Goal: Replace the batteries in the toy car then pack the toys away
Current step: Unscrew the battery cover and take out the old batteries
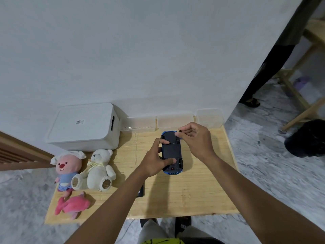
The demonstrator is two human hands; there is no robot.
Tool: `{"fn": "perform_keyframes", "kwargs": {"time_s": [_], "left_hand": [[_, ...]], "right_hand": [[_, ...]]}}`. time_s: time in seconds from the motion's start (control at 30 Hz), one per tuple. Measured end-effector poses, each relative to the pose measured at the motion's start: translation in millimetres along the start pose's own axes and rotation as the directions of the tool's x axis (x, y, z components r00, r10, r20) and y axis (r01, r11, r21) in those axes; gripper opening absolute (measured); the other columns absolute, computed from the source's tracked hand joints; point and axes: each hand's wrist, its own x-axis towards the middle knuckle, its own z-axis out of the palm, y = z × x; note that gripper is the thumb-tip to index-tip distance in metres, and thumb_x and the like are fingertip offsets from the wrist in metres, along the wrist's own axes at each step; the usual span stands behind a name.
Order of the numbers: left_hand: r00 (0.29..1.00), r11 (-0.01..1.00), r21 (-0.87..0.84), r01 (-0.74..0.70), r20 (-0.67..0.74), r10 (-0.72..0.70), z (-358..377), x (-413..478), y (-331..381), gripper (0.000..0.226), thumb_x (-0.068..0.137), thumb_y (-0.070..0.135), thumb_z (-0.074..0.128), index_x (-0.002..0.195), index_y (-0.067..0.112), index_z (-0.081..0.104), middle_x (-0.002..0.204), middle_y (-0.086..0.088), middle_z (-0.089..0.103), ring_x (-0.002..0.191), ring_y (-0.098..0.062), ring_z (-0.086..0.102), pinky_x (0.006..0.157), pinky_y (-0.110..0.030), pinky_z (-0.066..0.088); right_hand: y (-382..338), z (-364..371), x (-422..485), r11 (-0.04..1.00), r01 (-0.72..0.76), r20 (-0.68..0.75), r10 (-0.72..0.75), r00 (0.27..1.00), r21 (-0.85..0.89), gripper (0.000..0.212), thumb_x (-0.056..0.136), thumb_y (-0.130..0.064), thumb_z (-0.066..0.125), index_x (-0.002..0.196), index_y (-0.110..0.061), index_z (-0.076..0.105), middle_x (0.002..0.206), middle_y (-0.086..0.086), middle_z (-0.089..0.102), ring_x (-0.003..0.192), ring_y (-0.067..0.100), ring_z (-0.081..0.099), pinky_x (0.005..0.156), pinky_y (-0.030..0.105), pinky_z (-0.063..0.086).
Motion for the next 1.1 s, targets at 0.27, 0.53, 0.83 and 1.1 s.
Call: {"fn": "perform_keyframes", "kwargs": {"time_s": [0.27, 0.53, 0.83, 1.1], "left_hand": [[1.0, 1.0, 0.004, -0.001, -0.005, 0.001, 2, -4, 3, 0.061, 0.08, 0.012, 0.088, 0.121, 0.031, 0.047, 0.122, -0.007, 0.063, 0.109, -0.026, 0.068, 0.084, -0.048, 0.064], [1.0, 1.0, 0.02, -0.004, -0.019, 0.004, 5, -6, 6, 0.061, 0.081, 0.011, 0.087, 0.123, 0.027, 0.046, 0.12, -0.006, 0.064, 0.103, -0.021, 0.069, 0.083, -0.045, 0.064], [0.999, 0.999, 0.03, -0.015, -0.032, 0.016, 5, -7, 3, 0.061, 0.08, 0.012, 0.088, 0.122, 0.03, 0.048, 0.12, -0.004, 0.064, 0.088, -0.005, 0.072, 0.085, -0.051, 0.063], [0.999, 1.0, 0.009, -0.016, -0.042, 0.017, 6, -10, 4, 0.061, 0.079, 0.013, 0.089, 0.122, 0.03, 0.048, 0.119, -0.005, 0.065, 0.104, -0.02, 0.071, 0.086, -0.05, 0.063]], "right_hand": [[-1, -4, -4, 0.999, 0.038, 0.027, -0.038, 0.999, -0.012, 0.017, 0.076, -0.013, 0.087, 0.078, -0.019, 0.071, 0.081, 0.001, 0.074, 0.073, 0.01, 0.069, 0.074, 0.028, 0.06], [1, -5, -8, 0.998, 0.065, 0.021, -0.065, 0.998, -0.012, 0.016, 0.077, -0.014, 0.087, 0.079, -0.015, 0.071, 0.081, 0.001, 0.074, 0.076, 0.016, 0.071, 0.072, 0.022, 0.058], [0, -10, -11, 0.998, 0.068, 0.033, -0.068, 0.997, 0.007, 0.018, 0.076, -0.011, 0.087, 0.077, -0.017, 0.07, 0.078, -0.002, 0.073, 0.072, 0.01, 0.07, 0.071, 0.021, 0.057], [0, -10, -14, 0.994, 0.11, 0.053, -0.109, 0.993, -0.023, 0.02, 0.076, -0.011, 0.087, 0.075, -0.021, 0.07, 0.076, -0.002, 0.072, 0.072, 0.014, 0.07, 0.071, 0.025, 0.059]]}}
